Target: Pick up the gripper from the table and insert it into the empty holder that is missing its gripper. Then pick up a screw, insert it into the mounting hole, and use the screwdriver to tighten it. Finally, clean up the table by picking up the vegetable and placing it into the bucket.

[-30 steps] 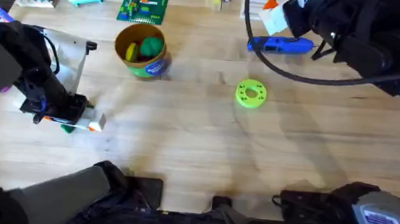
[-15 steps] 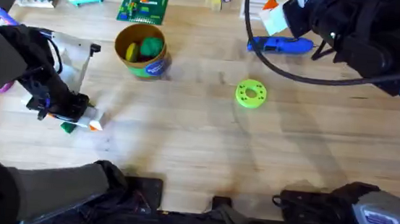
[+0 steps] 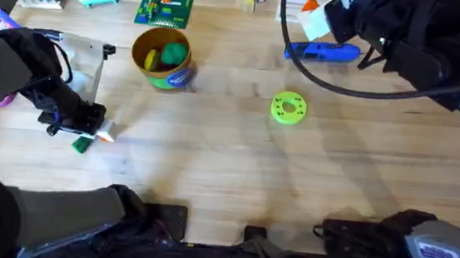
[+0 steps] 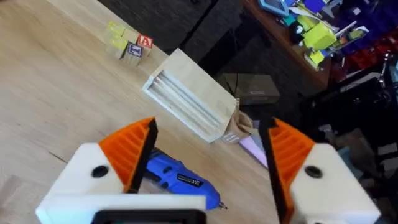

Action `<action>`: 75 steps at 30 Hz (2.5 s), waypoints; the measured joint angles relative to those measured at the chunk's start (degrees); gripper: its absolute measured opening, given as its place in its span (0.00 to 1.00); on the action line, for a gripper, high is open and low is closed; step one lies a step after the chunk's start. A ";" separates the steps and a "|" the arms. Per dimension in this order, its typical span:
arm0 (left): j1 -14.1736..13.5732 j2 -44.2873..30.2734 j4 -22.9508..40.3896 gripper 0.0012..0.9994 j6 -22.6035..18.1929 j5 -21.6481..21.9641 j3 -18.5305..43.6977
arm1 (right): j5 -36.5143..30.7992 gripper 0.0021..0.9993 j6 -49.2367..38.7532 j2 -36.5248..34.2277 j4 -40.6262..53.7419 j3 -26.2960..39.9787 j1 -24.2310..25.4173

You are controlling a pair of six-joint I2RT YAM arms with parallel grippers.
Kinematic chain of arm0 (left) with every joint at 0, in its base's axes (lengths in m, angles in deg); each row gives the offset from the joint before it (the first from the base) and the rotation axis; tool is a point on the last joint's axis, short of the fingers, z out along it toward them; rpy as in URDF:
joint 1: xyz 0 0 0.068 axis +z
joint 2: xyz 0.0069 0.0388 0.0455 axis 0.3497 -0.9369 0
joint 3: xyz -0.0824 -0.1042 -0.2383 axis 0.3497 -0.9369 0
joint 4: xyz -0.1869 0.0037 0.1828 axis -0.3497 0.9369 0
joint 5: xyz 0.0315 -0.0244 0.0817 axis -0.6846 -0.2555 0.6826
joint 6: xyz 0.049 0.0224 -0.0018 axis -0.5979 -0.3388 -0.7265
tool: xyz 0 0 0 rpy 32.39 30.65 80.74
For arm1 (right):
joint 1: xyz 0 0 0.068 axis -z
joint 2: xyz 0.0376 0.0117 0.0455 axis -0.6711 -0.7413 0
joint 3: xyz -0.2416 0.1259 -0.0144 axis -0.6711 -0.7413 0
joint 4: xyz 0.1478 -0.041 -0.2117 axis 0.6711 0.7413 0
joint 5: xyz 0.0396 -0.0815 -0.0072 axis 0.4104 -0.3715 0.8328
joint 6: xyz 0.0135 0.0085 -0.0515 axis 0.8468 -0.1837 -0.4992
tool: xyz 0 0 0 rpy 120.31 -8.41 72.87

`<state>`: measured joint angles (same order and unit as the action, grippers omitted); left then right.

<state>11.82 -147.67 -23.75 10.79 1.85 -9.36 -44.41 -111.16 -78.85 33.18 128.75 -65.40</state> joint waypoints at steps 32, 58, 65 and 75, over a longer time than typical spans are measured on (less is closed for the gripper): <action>-10.34 14.64 -11.25 0.02 10.65 -14.95 14.14 | 0.00 0.99 -0.01 0.00 0.00 0.00 -0.22; -27.54 3.76 -16.83 0.36 35.41 -10.64 14.67 | 0.00 0.99 -0.02 0.00 0.01 0.00 -0.22; -27.54 3.84 -14.89 0.99 35.84 -12.54 14.67 | 0.00 0.99 0.09 0.00 0.00 0.00 -0.22; -32.17 11.83 -1.85 0.99 32.18 -12.84 20.07 | 0.02 0.99 10.14 8.89 10.88 0.00 -2.71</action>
<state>-20.34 -135.84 -25.60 42.97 -10.99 10.71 -44.40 -101.02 -69.96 44.06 128.75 -68.11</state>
